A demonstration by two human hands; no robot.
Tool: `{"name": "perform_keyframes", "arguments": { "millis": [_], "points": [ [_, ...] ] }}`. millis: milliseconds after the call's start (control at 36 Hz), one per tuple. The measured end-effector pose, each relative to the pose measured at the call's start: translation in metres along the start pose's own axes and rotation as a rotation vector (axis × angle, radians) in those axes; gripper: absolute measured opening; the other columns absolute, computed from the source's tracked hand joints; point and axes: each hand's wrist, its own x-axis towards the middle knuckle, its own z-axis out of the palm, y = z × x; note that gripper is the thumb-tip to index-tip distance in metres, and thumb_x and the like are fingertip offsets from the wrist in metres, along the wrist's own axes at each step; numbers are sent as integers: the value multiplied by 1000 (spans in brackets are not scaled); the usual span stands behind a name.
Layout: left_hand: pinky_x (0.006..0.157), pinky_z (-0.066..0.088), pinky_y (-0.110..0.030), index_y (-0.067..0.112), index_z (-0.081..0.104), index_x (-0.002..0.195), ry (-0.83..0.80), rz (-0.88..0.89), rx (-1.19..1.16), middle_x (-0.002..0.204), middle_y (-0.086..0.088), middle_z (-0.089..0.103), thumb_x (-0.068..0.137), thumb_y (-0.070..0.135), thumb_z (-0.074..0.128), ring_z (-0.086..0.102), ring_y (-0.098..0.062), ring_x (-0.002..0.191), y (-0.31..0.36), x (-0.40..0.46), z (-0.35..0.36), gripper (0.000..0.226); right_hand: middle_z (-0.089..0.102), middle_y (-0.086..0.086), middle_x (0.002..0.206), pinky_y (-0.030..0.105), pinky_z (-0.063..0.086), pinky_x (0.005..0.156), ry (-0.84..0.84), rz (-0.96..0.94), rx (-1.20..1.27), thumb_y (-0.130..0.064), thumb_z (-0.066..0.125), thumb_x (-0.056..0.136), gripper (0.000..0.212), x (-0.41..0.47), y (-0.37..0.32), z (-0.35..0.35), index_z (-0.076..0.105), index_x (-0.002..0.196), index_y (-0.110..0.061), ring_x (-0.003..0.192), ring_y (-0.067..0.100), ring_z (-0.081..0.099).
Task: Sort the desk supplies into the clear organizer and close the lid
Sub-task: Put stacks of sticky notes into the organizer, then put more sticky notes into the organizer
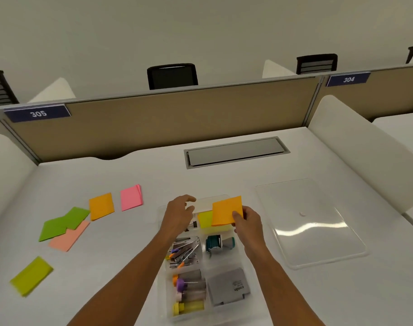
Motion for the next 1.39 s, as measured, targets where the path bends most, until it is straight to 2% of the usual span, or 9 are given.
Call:
{"name": "perform_keyframes", "arguments": {
  "millis": [167, 250, 333, 472, 556, 611, 667, 1139, 1389],
  "points": [
    [73, 47, -10, 24, 67, 111, 182, -70, -206, 113, 9, 65, 94, 11, 56, 59, -1, 97, -30, -37, -22, 24, 68, 6, 95, 46, 58, 82, -33, 0, -41, -18, 51, 98, 13, 8, -3, 8, 61, 93, -24, 86, 22, 68],
    [76, 43, -6, 22, 68, 110, 282, -116, -288, 108, 11, 67, 94, 9, 57, 59, 6, 94, -42, -56, -30, 23, 68, 2, 91, 46, 59, 82, -22, -20, -75, -18, 52, 98, 12, 12, -5, 14, 62, 94, -23, 83, 21, 69],
    [86, 46, -17, 22, 69, 108, 351, -146, -342, 106, 11, 68, 93, 10, 58, 60, 3, 95, -52, -72, -38, 22, 68, 4, 87, 48, 59, 82, -32, -25, -96, -17, 52, 96, 15, 14, -8, 19, 61, 85, -23, 81, 24, 69],
    [89, 52, -29, 22, 69, 107, 430, -186, -390, 106, 9, 69, 93, 10, 59, 62, -4, 97, -68, -94, -51, 21, 68, 12, 88, 49, 58, 82, -75, 40, -115, -12, 52, 92, 14, 23, -6, 26, 64, 86, -16, 83, 31, 67],
    [91, 54, -37, 23, 69, 107, 466, -215, -393, 106, 9, 68, 94, 11, 58, 62, -7, 98, -79, -105, -58, 21, 66, 8, 113, 44, 52, 88, -97, 46, -184, -15, 54, 93, 31, 24, -9, 32, 63, 122, -10, 100, 29, 63],
    [91, 55, -40, 24, 69, 107, 490, -229, -401, 105, 9, 68, 94, 12, 58, 62, -7, 99, -85, -110, -63, 21, 52, 6, 141, 43, 44, 102, -94, 37, -272, -18, 55, 96, 50, 21, -11, 36, 44, 145, -12, 127, 31, 51],
    [90, 55, -42, 24, 70, 107, 512, -236, -412, 105, 9, 68, 94, 13, 58, 62, -8, 99, -90, -116, -69, 20, 40, 9, 153, 43, 39, 107, -100, 24, -301, -18, 54, 97, 59, 18, -11, 40, 32, 152, -11, 137, 32, 41],
    [91, 54, -44, 26, 69, 106, 612, -308, -464, 106, 8, 68, 94, 15, 59, 62, -10, 99, -122, -145, -107, 19, 36, 11, 153, 53, 37, 109, -112, -200, -614, -38, 61, 90, 58, -2, -14, 85, 45, 143, -19, 139, 36, 32],
    [86, 52, -32, 24, 69, 108, 658, -340, -453, 109, 6, 68, 94, 15, 59, 62, -11, 98, -139, -156, -126, 20, 30, 11, 157, 49, 30, 114, -198, -316, -520, -33, 62, 93, 53, -21, -32, 126, 46, 142, -20, 144, 33, 25]
  ]
}}
